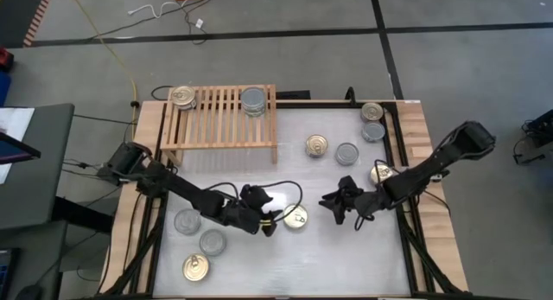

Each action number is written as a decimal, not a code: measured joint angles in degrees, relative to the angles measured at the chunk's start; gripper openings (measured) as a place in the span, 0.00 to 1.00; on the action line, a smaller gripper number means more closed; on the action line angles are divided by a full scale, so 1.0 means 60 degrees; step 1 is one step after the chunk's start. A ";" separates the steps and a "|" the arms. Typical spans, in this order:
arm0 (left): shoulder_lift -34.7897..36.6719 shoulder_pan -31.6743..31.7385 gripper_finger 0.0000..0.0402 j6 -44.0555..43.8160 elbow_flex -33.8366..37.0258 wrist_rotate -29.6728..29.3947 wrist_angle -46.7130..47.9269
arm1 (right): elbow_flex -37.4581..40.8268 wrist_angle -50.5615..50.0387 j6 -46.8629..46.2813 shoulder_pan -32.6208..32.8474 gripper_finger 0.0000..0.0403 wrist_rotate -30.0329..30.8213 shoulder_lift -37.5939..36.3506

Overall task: Stack canned seafood by type on shelf
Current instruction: Stack the blue tuna can on top of the blue tuna can on the shelf

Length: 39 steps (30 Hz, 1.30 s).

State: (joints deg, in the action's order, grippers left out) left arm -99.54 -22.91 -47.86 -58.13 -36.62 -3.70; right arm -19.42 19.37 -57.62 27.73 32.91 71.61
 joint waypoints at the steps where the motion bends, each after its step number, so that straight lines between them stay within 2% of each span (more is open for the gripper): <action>1: 0.0001 0.0012 0.62 -0.0012 0.0000 0.0006 0.0009 | 0.0000 0.0114 -0.0173 0.0021 0.45 0.0046 0.0176; 4: 0.0003 0.0019 0.62 -0.0438 0.0063 0.0050 0.0010 | 0.0000 0.0780 -0.0700 -0.0020 0.47 0.0078 0.0837; 10: -0.0046 0.0025 0.62 -0.0995 0.0219 0.0043 0.0020 | -0.0006 0.2260 -0.0796 -0.0019 0.48 0.0101 0.1965; 17: -0.0459 0.0054 0.62 -0.1231 0.0234 0.0041 -0.0285 | -0.0800 0.2334 -0.0632 0.0084 0.48 0.0097 0.3056; 22: -0.0983 0.0080 0.62 -0.1239 0.0204 0.0201 -0.1161 | -0.1404 0.2303 -0.0420 0.0050 0.48 -0.0012 0.3688; 31: -0.1239 0.0069 0.62 -0.1428 0.0204 0.0721 -0.1681 | -0.1537 0.1986 -0.0647 0.0067 0.46 -0.0022 0.3891; 39: -0.1243 0.0080 0.62 -0.1832 0.0208 0.0735 -0.1541 | -0.1533 0.1988 -0.0714 0.0087 0.35 -0.0019 0.3889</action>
State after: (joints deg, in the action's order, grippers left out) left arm -107.00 -22.44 -58.85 -56.88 -32.21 -12.95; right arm -28.62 31.30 -61.90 28.25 32.80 94.95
